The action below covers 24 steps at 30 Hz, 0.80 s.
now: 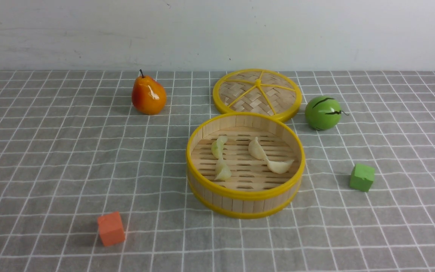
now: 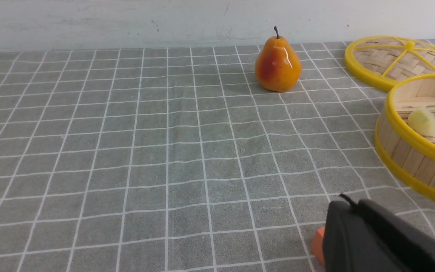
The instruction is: Put the dumplings into the steamer on the table with the grey tablecloth.
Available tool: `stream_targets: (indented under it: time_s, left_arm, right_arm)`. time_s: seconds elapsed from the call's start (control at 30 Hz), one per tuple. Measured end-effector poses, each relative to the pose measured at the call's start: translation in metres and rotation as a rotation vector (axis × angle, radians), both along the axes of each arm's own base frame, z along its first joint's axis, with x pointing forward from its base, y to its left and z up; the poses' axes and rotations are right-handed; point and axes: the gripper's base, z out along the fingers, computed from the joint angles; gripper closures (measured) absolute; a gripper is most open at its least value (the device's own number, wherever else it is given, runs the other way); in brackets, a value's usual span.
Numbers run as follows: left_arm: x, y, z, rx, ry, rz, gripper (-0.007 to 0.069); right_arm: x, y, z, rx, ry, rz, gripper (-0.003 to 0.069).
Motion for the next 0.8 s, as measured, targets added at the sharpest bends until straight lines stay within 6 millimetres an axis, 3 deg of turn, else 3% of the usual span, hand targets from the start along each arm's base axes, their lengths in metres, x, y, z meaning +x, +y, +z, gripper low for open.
stream_targets:
  time_s: [0.7, 0.8]
  left_arm:
    - [-0.0005, 0.0004, -0.0020, 0.003, -0.001, 0.000, 0.0608]
    - [-0.0046, 0.0085, -0.0068, 0.004, 0.006, 0.069, 0.0608]
  right_arm:
    - [-0.0001, 0.0001, 0.0000, 0.001, 0.003, 0.000, 0.0636]
    - [-0.0002, 0.0001, -0.0002, 0.002, 0.005, 0.001, 0.0632]
